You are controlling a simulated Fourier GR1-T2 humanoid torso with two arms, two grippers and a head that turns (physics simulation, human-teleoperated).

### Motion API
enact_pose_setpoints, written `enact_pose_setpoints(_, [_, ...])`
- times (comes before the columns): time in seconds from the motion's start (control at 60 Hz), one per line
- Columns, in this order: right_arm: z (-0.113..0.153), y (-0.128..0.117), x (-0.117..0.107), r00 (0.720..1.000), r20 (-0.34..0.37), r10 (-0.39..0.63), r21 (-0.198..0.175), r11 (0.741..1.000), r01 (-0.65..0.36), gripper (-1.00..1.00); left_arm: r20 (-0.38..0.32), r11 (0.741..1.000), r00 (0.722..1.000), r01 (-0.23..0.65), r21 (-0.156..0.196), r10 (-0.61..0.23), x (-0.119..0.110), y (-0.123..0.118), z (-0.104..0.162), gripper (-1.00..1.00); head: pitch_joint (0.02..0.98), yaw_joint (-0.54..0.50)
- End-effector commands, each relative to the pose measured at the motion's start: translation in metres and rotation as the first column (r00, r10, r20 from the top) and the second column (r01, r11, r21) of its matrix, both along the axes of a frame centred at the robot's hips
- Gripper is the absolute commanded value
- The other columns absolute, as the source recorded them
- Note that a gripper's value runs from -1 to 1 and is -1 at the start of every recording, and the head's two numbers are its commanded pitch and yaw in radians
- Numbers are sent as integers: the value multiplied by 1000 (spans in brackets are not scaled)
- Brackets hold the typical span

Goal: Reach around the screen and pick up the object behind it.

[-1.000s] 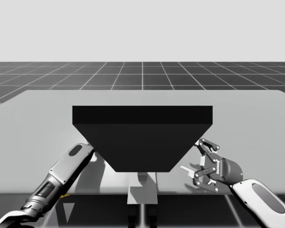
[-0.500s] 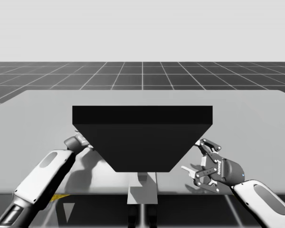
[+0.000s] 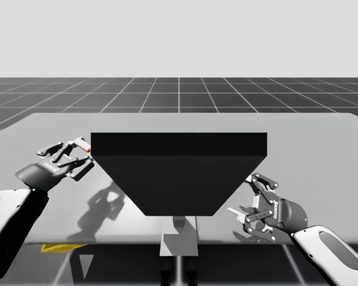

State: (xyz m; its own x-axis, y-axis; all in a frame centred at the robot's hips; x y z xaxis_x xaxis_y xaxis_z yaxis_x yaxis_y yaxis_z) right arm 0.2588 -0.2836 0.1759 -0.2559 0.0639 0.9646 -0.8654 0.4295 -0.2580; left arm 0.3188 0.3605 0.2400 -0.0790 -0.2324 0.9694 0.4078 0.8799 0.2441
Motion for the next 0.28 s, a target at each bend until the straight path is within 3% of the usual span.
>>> enact_pose_setpoints(0.017, [0, 0, 0, 1000, 4, -3, 0, 1000, 3, -1000, 78, 994, 992, 97, 41, -100, -4, -3, 49, 1000, 121, -6])
enact_pose_setpoints(0.283, [-1, -1, 1, 1000, 12, -17, 4, 1000, 17, -1000, 215, 995, 973, 74, 74, -88, -20, -9, 110, 1000, 124, -6])
